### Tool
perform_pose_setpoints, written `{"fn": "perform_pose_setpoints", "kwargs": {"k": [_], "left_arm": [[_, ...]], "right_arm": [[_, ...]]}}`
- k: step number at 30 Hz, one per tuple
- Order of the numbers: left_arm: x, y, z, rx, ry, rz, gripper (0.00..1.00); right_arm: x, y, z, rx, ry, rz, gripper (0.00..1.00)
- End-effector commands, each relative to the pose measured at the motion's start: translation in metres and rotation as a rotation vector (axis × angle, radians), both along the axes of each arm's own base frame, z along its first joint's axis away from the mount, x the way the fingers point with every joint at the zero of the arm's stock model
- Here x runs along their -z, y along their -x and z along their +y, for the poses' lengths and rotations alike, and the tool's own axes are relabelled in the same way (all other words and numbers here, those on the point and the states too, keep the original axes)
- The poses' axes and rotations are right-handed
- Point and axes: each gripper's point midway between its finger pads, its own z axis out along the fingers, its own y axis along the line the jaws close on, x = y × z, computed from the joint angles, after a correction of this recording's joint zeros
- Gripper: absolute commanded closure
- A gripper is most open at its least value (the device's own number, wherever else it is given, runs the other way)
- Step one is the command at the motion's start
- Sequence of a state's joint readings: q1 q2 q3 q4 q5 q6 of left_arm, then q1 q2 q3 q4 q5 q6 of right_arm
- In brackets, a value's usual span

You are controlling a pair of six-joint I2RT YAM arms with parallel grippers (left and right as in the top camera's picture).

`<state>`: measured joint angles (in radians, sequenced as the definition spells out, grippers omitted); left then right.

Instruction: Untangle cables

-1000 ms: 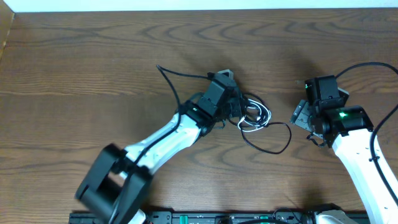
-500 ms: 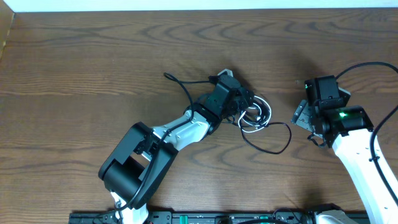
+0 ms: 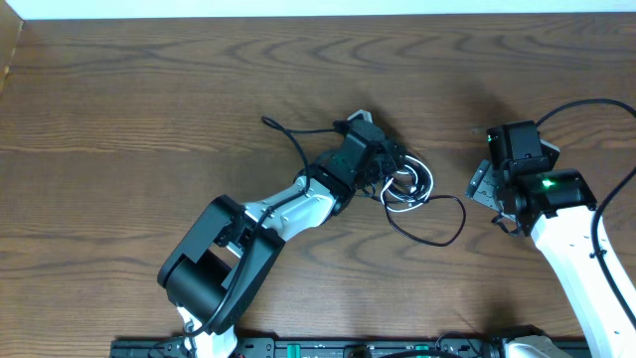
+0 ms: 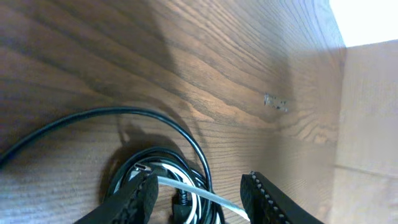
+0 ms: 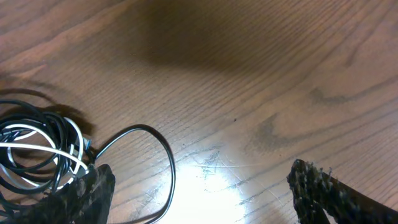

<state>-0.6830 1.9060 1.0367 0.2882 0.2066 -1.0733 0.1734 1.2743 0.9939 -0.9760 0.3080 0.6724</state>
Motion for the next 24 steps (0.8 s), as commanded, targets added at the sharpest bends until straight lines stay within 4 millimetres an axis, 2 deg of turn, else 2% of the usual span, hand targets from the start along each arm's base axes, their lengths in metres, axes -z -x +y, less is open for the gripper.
{"fn": "perform_pose_setpoints", "kwargs": {"k": [1,9,14,15,16,17,21,24], "left_arm": [[0.007,0.004,0.002,-0.099,0.048,0.105,0.56],[0.007,0.015,-0.01,-0.255,0.186,0.268,0.56],[0.007,0.011,-0.007,-0.38,0.241,0.32,0.56],[0.007,0.009,-0.006,-0.392,0.24,0.313,0.66],[0.007,0.008,-0.004,-0.399,0.237,0.309,0.87],[0.007,0.008,-0.004,-0.402,0.236,0.306,0.92],[0.007,0.001,0.002,-0.401,0.192,0.238,0.92],[0.004,-0.007,0.01,-0.304,0.074,0.102,0.93]], "right_arm": [[-0.002,-0.001,-0.003,-0.003,0.024,-0.001,0.15],[-0.001,0.0,-0.003,-0.003,0.024,0.001,0.15],[0.005,0.003,-0.004,-0.003,0.027,0.014,0.15],[0.006,0.004,-0.004,-0.003,0.027,0.015,0.15],[0.007,0.004,-0.004,-0.003,0.027,0.016,0.15],[0.008,0.004,-0.004,-0.003,0.027,0.015,0.15],[0.008,0.004,-0.004,-0.003,0.027,0.016,0.15],[0.009,0.004,-0.004,-0.003,0.028,0.018,0.15]]}}
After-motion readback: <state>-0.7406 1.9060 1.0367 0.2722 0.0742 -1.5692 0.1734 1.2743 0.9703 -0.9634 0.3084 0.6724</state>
